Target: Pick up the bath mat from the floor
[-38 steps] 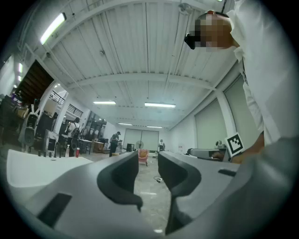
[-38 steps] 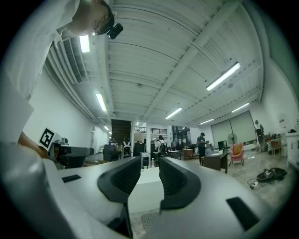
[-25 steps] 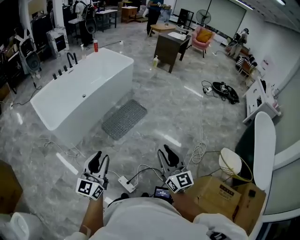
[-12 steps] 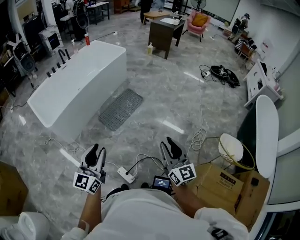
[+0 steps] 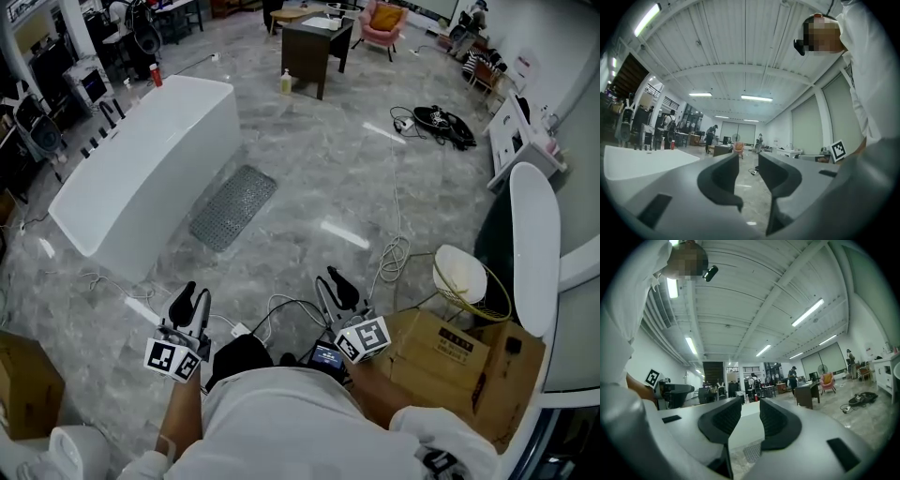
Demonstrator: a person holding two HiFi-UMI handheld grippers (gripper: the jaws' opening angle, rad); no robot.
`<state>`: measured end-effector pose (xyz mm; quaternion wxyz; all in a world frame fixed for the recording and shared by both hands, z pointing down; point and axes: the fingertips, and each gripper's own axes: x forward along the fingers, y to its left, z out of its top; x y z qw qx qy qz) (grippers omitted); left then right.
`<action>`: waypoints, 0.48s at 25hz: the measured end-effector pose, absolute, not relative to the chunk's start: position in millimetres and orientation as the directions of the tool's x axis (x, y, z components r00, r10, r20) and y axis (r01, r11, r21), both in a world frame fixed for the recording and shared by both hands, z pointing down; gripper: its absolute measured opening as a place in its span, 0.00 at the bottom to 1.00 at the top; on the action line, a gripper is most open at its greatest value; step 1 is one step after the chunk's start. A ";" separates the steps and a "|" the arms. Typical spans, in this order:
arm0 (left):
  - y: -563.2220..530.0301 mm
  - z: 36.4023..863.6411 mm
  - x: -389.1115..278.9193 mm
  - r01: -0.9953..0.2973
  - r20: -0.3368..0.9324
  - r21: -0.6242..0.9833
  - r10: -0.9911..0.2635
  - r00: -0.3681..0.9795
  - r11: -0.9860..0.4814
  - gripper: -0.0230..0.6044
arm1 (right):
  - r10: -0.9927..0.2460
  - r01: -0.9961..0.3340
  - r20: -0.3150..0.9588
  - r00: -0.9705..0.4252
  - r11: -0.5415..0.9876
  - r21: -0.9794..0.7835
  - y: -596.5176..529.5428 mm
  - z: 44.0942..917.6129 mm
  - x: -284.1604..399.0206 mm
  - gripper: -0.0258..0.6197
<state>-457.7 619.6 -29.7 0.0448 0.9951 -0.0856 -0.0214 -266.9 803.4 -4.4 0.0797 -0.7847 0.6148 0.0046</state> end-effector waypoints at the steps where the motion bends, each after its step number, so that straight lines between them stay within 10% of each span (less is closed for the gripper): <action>1: 619.4 -27.9 -455.8 -0.166 -0.026 0.097 -0.169 0.985 -0.981 0.24 | -0.963 -0.964 -0.105 0.249 -0.236 -0.126 804.8 -3.6 -264.8 0.23; 12: 594.6 -6.1 -427.3 -0.160 -0.018 0.145 -0.165 0.986 -0.976 0.24 | -0.957 -0.956 -0.092 0.274 -0.260 -0.138 792.0 14.5 -239.5 0.23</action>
